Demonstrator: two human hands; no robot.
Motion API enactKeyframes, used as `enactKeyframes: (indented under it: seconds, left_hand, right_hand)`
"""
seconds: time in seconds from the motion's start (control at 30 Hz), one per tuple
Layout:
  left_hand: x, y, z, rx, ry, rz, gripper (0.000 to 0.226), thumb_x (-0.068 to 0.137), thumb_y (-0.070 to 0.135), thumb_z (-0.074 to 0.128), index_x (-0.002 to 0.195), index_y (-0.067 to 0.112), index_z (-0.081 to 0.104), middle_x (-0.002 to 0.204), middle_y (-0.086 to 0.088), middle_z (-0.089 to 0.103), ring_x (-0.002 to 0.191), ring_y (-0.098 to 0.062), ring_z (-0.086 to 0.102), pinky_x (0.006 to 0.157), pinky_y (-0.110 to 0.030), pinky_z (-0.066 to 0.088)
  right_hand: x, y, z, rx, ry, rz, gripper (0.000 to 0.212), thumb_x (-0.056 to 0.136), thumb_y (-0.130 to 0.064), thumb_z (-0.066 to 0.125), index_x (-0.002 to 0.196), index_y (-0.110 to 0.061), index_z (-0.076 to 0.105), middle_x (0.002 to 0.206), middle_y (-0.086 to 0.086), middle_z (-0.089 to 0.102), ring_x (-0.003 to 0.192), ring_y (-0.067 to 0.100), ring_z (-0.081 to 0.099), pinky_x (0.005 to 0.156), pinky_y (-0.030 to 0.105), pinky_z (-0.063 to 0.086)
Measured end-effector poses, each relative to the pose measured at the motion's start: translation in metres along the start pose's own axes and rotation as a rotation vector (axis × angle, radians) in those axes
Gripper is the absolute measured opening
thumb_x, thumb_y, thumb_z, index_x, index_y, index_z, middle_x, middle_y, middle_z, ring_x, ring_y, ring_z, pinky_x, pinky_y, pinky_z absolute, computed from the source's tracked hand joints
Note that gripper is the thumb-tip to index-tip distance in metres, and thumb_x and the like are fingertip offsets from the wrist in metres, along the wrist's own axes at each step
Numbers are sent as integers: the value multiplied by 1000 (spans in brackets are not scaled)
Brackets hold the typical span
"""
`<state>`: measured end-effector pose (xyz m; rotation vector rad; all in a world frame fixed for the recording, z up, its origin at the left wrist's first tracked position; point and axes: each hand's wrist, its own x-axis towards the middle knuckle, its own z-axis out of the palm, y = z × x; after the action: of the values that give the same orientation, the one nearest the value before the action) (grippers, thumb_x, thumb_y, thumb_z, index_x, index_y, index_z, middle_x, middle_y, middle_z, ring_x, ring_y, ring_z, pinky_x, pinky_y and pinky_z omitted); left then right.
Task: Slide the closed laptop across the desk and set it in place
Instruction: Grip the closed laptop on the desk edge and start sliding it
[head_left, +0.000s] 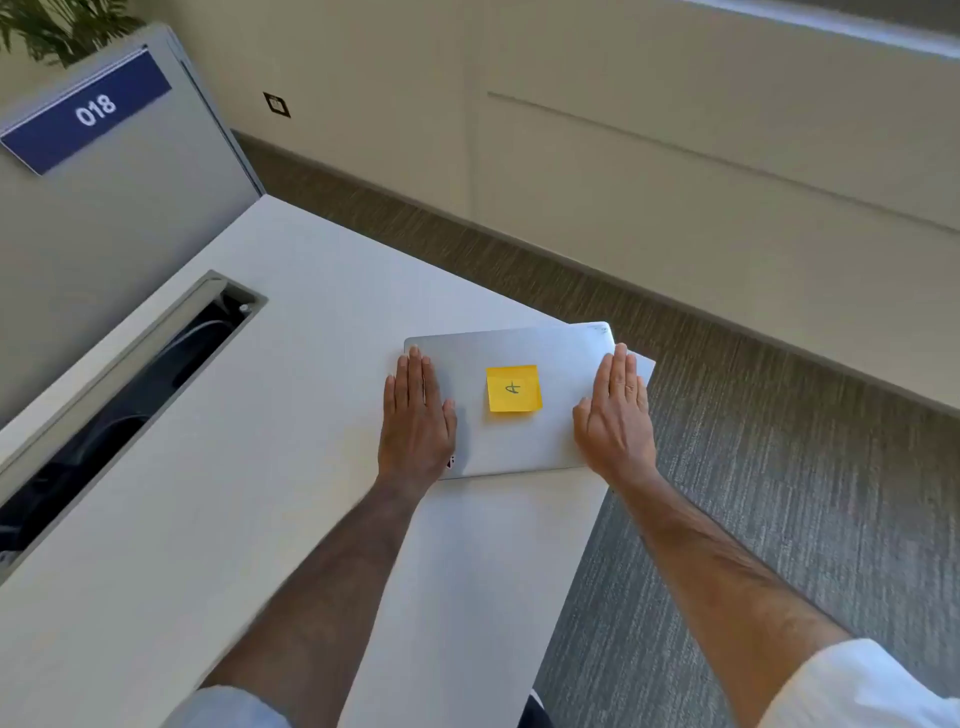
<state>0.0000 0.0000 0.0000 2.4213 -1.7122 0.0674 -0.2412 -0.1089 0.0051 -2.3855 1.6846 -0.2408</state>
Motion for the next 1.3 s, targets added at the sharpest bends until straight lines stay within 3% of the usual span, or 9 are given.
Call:
enactKeyframes:
  seconds: [0.23, 0.37, 0.5, 0.63, 0.73, 0.9, 1.03, 1.3]
  left_hand:
    - [-1, -1, 5, -28, -61, -110, 67, 103, 34, 22, 155, -8, 25, 165, -27, 22, 152, -40, 26, 124, -52, 22]
    - [3, -3, 7, 25, -83, -123, 66, 103, 35, 26, 153, -8, 32, 163, -28, 26, 139, -43, 42, 113, -53, 37]
    - [7, 0, 6, 120, -126, -152, 60, 104, 37, 37, 148, -3, 42, 160, -27, 33, 105, -39, 56, 81, -46, 48]
    - [7, 4, 2, 108, -155, -197, 60, 101, 40, 46, 148, 2, 42, 133, -25, 52, 95, -37, 55, 73, -43, 47]
    - [7, 6, -1, 90, -160, -227, 59, 100, 40, 48, 147, 4, 43, 112, -20, 54, 88, -34, 54, 66, -40, 46]
    - [8, 15, -2, -31, -180, -307, 59, 101, 40, 42, 149, 7, 37, 116, -20, 47, 97, -36, 51, 55, -40, 53]
    - [13, 16, -3, -77, -187, -353, 57, 103, 46, 41, 148, 11, 34, 121, -19, 42, 104, -37, 50, 58, -43, 53]
    - [17, 16, 1, -191, -149, -420, 62, 100, 51, 43, 147, 12, 31, 121, -20, 41, 99, -42, 54, 64, -45, 52]
  right_hand:
    - [1, 5, 7, 8, -24, 81, 73, 94, -33, 19, 157, 3, 11, 167, 19, 3, 155, 34, 2, 126, 50, 12]
    - [4, 4, 6, -2, -39, 113, 72, 94, -34, 19, 155, 4, 17, 166, 22, 12, 151, 40, 19, 121, 52, 23]
    - [9, 4, 3, -81, -31, 105, 67, 94, -33, 26, 148, 5, 30, 158, 23, 30, 120, 39, 46, 91, 51, 44]
    - [15, 2, 1, -159, -29, 108, 65, 93, -38, 31, 140, 6, 39, 139, 22, 46, 97, 39, 51, 72, 47, 45]
    - [19, -1, -1, -178, -36, 121, 65, 94, -43, 31, 137, 5, 41, 124, 20, 49, 90, 37, 50, 63, 44, 44]
    - [22, -3, -2, -190, -59, 130, 64, 97, -43, 44, 137, 6, 40, 117, 21, 49, 89, 38, 50, 59, 43, 44]
    - [23, -6, -2, -161, -39, 150, 64, 96, -45, 45, 135, 6, 42, 115, 21, 50, 89, 38, 51, 59, 44, 45]
    - [27, 1, -2, -14, 34, 161, 69, 93, -51, 51, 136, 2, 41, 117, 18, 49, 96, 37, 51, 68, 44, 47]
